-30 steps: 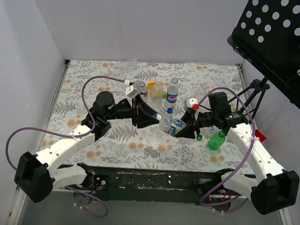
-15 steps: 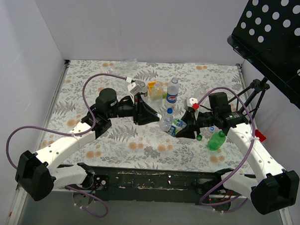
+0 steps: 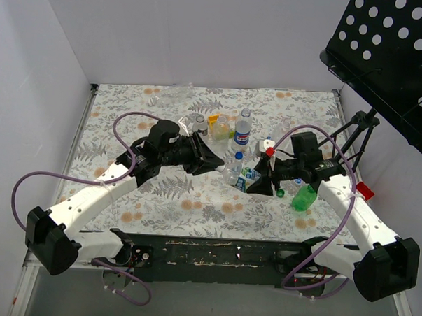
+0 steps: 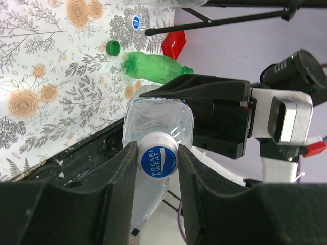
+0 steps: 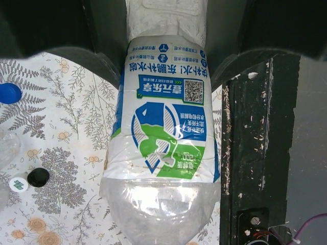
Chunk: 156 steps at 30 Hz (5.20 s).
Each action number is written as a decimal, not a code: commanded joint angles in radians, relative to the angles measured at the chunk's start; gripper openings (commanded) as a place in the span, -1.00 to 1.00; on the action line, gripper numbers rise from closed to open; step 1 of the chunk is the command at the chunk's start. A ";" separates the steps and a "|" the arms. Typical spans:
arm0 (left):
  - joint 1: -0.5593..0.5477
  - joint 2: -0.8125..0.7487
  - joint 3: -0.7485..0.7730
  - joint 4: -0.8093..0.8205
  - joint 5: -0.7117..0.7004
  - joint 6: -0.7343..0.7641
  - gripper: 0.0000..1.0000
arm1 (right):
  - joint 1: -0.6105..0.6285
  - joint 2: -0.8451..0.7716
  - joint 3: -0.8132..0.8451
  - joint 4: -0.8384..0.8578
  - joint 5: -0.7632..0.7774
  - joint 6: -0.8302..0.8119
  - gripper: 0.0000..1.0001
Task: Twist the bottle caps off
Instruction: Unscrew the bottle cap from the plastic bottle.
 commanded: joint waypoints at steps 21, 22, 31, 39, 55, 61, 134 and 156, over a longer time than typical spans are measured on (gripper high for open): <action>0.014 -0.574 -0.435 0.275 0.428 1.391 0.96 | -0.023 0.083 0.072 -0.310 -0.095 -0.530 -0.72; 0.014 -0.542 -0.421 0.271 0.432 1.412 0.96 | -0.023 0.093 0.085 -0.321 -0.097 -0.536 -0.72; -0.010 -0.313 -0.382 0.433 0.452 1.454 0.84 | 0.004 0.128 0.094 -0.329 -0.081 -0.532 -0.72; -0.038 -0.223 -0.376 0.519 0.455 1.422 0.61 | 0.017 0.136 0.085 -0.304 -0.063 -0.501 -0.72; -0.049 -0.183 -0.378 0.597 0.452 1.348 0.18 | 0.027 0.143 0.083 -0.298 -0.041 -0.478 -0.72; -0.058 -0.161 -0.382 0.614 0.437 1.330 0.07 | 0.035 0.159 0.089 -0.300 -0.038 -0.475 -0.72; -0.067 -0.144 -0.310 0.528 0.377 1.374 0.68 | -0.032 0.031 -0.020 -0.215 -0.077 -0.404 -0.72; -0.070 -0.074 -0.270 0.531 0.438 1.344 -0.05 | -0.034 0.054 -0.015 -0.220 -0.072 -0.404 -0.72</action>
